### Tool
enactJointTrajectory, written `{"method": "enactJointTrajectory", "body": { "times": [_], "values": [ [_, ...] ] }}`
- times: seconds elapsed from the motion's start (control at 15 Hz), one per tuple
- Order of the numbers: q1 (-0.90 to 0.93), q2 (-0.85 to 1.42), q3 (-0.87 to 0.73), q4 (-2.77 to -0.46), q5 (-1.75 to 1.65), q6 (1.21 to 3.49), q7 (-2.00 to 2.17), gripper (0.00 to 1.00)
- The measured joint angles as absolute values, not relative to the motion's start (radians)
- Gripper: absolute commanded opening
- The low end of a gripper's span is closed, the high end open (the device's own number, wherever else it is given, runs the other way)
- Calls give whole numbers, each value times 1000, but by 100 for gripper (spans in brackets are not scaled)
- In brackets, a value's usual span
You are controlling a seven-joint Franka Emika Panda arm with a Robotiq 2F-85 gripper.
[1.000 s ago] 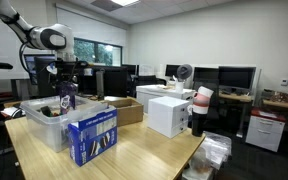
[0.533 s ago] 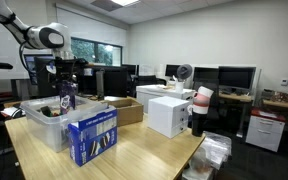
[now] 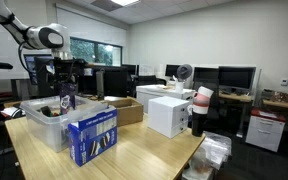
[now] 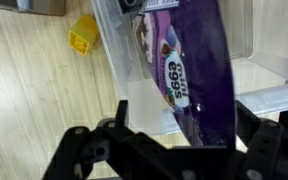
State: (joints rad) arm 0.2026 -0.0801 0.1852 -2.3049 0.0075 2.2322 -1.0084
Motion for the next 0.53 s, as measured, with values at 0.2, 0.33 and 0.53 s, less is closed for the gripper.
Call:
{"method": "enactJointTrajectory", "body": {
  "times": [0.2,0.33,0.53],
  "values": [
    [203,-85,188,-2303,3,2232,-1008,100],
    [203,-90,192,-2300,-8,2229,-1007,100],
    [206,-99,197,-2296,-15,2216,-1006,100]
  ]
}}
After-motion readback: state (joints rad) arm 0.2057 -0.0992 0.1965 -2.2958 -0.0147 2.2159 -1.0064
